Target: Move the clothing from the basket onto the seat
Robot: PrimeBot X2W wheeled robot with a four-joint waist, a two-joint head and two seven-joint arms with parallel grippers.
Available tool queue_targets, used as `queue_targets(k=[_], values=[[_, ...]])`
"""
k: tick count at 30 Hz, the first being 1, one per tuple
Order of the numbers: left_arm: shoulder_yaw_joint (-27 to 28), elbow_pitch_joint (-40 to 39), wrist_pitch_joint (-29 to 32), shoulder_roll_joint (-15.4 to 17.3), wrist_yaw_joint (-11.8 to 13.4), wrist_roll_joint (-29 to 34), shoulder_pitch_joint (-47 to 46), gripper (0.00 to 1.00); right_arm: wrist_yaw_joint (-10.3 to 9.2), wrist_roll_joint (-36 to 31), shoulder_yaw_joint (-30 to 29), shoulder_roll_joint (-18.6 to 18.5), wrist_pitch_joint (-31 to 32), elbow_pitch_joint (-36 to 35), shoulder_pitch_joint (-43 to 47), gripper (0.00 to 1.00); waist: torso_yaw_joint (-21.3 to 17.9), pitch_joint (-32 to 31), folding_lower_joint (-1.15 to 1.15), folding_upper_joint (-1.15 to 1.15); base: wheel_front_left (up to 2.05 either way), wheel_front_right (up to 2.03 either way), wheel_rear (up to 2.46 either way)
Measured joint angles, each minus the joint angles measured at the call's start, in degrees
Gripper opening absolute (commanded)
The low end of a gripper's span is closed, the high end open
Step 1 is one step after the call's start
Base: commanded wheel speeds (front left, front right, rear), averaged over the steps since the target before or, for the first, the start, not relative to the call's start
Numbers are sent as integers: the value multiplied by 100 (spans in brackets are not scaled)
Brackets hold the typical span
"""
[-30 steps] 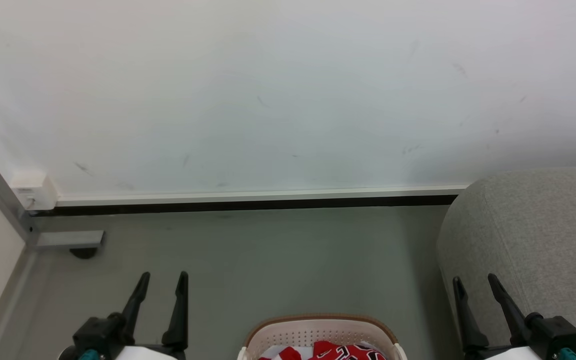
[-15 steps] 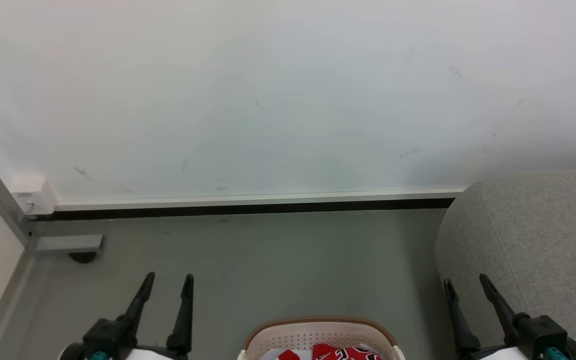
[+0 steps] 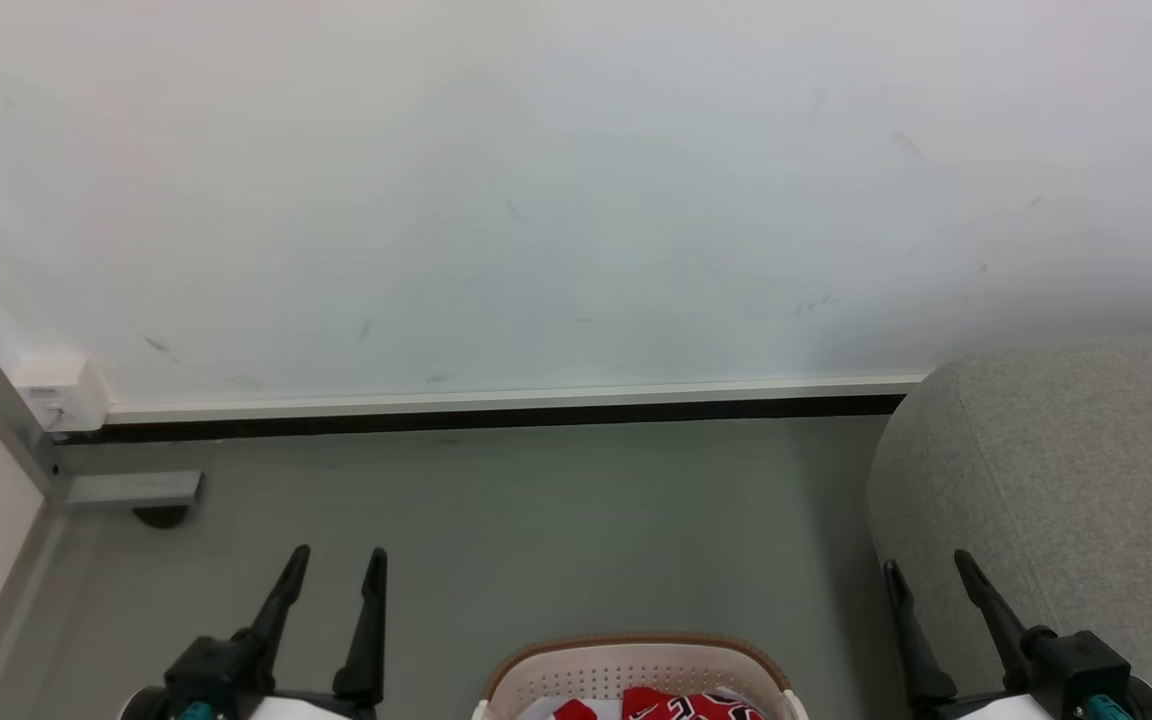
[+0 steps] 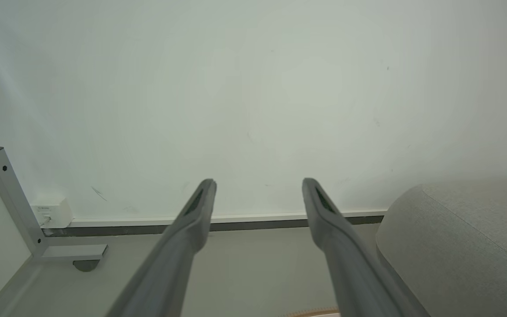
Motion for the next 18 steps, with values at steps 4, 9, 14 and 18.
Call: queue_targets(k=[4,9,14,18], values=[[-20,-34,0,0,-8,-79,-1,100,0,15,1,1,0,-2,-4,100,-25,11,0,0,0,0,0],[-62,-62,0,0,-8,-252,-31,100,0,74,-37,1,0,-23,-4,100,-92,54,0,0,0,0,0],[-142,-132,-1,0,10,-357,-90,100,0,69,-51,2,0,-51,-5,100,-192,111,0,0,0,0,0],[-200,-76,-1,0,10,-434,-121,100,0,124,-86,4,0,-94,-35,100,-327,176,0,0,0,0,0]])
